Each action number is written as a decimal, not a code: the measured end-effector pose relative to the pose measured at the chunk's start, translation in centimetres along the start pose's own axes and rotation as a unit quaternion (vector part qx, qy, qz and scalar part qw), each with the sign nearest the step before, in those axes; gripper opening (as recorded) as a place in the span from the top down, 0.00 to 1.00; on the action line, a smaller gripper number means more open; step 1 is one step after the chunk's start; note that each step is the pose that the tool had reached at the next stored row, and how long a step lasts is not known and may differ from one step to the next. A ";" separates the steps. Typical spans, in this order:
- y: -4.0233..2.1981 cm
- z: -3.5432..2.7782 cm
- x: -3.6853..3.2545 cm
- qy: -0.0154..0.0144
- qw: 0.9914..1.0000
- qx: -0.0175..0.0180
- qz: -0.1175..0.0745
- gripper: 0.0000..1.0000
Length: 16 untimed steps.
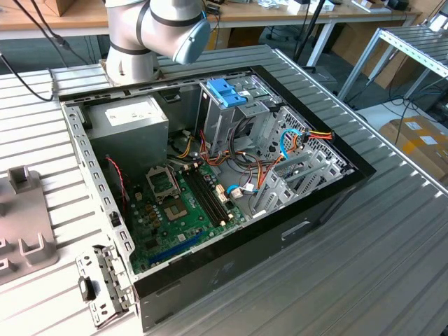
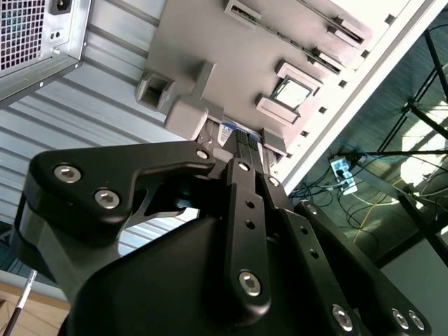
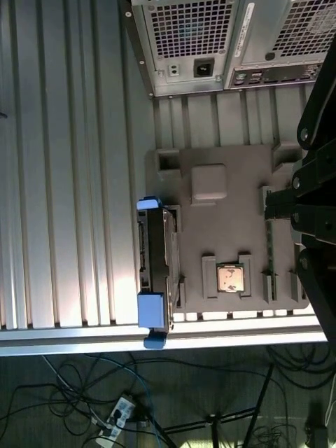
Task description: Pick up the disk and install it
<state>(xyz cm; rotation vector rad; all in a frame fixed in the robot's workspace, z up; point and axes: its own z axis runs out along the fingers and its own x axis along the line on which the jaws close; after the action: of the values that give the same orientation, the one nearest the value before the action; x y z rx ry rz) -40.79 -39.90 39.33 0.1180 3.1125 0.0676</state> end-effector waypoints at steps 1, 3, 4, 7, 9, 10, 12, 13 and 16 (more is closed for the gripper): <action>0.00 0.00 0.05 0.000 1.000 0.000 0.000 0.89; -0.01 -0.01 0.14 0.000 1.000 0.000 0.000 0.89; -0.01 -0.01 0.19 0.000 1.000 0.000 0.000 0.89; -0.02 -0.01 0.33 0.000 1.000 0.000 0.000 0.89; -0.03 -0.01 0.44 0.000 1.000 0.000 0.000 0.89; -0.04 -0.01 0.49 0.000 1.000 0.000 0.000 0.89; -0.05 -0.02 0.61 0.000 1.000 0.000 0.000 0.89; -0.05 -0.02 0.65 0.000 1.000 0.000 0.000 0.89; -0.06 -0.02 0.81 0.000 1.000 0.000 0.000 0.89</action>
<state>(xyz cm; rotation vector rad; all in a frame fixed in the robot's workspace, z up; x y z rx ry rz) -41.61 -39.90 39.33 0.1179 3.1125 0.0675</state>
